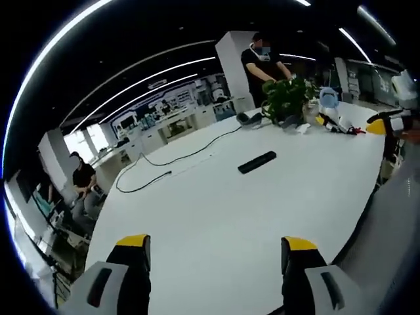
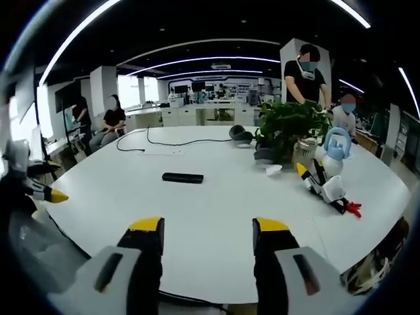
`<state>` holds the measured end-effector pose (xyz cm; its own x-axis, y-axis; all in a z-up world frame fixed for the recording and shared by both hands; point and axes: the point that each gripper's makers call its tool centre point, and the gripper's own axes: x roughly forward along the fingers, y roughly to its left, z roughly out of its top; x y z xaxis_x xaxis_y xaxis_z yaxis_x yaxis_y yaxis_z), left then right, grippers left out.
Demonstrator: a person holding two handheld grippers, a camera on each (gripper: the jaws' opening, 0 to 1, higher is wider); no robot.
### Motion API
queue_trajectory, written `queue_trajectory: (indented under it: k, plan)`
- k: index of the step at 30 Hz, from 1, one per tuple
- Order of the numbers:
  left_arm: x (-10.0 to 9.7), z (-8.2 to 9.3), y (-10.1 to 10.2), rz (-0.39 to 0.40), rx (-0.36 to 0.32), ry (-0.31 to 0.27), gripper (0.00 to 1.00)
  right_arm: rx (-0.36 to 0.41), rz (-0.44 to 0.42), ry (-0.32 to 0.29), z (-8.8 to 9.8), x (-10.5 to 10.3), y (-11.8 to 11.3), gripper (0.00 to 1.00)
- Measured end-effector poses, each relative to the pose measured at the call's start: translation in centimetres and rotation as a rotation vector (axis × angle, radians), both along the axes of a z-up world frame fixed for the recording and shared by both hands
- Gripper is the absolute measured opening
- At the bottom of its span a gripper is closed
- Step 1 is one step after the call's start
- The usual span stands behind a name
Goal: Press the specified remote control buttons in sequence, fully releasing each button before pressing the next.
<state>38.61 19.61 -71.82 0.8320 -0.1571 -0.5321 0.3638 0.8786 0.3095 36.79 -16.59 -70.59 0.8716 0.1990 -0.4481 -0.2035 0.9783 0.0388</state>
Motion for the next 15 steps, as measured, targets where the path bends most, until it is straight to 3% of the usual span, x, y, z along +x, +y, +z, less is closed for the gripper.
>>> queue_trajectory:
  k: [7, 12, 15]
  plan:
    - [3.0, 1.2, -1.4, -0.091, 0.043, -0.007, 0.83, 0.009, 0.011, 0.002, 0.0, 0.0, 0.2, 0.44]
    - [5.3, 1.7, -2.4, -0.162, 0.069, -0.002, 0.79, 0.018, 0.042, 0.016, -0.1, -0.2, 0.7, 0.28]
    - [6.4, 2.0, -3.5, -0.212, 0.087, 0.005, 0.78, 0.017, 0.051, 0.026, -0.2, -0.3, 0.9, 0.23]
